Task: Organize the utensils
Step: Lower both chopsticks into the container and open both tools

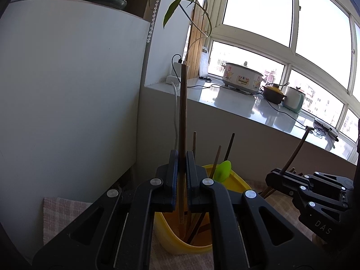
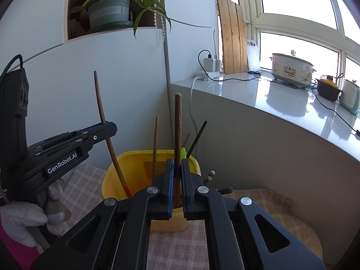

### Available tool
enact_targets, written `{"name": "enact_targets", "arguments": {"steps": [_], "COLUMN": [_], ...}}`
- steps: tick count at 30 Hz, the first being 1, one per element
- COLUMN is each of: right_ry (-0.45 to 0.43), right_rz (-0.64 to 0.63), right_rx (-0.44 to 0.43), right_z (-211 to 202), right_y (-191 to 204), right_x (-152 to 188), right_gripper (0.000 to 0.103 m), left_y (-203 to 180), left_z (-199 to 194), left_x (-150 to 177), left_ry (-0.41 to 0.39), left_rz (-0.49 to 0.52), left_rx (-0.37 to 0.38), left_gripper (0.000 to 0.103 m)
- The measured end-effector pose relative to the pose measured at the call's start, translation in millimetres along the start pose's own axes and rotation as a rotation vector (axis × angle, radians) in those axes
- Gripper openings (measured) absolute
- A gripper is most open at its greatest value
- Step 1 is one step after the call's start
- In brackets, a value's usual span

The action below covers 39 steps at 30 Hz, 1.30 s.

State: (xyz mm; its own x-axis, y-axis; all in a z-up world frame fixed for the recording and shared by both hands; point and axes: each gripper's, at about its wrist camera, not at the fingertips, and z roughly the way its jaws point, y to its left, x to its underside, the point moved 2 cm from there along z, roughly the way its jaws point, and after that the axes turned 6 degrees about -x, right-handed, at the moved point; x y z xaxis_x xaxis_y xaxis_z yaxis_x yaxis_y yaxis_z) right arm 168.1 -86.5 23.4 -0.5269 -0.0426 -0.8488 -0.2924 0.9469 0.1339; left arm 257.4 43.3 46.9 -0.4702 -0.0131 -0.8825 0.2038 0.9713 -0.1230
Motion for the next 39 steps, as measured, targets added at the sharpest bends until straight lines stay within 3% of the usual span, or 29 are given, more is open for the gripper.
{"name": "enact_targets", "arguments": {"steps": [15,17,18,20,22,23,39], "right_ry": [0.027,0.029,0.029,0.028,0.02,0.01,-0.041], "right_rz": [-0.016,-0.016,-0.014,-0.012,-0.013,-0.015,-0.007], "right_rx": [0.008,0.008,0.006,0.004,-0.005,0.0,0.003], "right_z": [0,-1,-2,-4,-6,-9,-45], "right_y": [3,3,3,3,4,4,9], "right_x": [9,9,10,10,10,10,12], "right_gripper": [0.004,0.004,0.004,0.011,0.038,0.042,0.042], "left_y": [0,-1,-1,-2,-3,-3,-9], "left_z": [-1,-4,-5,-8,-12,-13,-65], "left_x": [6,6,5,5,5,5,4], "left_ry": [0.023,0.025,0.025,0.023,0.02,0.02,-0.041], "left_rz": [-0.002,0.001,-0.001,-0.003,-0.004,-0.007,0.014], "left_rx": [0.004,-0.001,-0.004,0.0,-0.002,-0.003,-0.034], "left_gripper": [0.004,0.014,0.026,0.028,0.028,0.028,0.028]}}
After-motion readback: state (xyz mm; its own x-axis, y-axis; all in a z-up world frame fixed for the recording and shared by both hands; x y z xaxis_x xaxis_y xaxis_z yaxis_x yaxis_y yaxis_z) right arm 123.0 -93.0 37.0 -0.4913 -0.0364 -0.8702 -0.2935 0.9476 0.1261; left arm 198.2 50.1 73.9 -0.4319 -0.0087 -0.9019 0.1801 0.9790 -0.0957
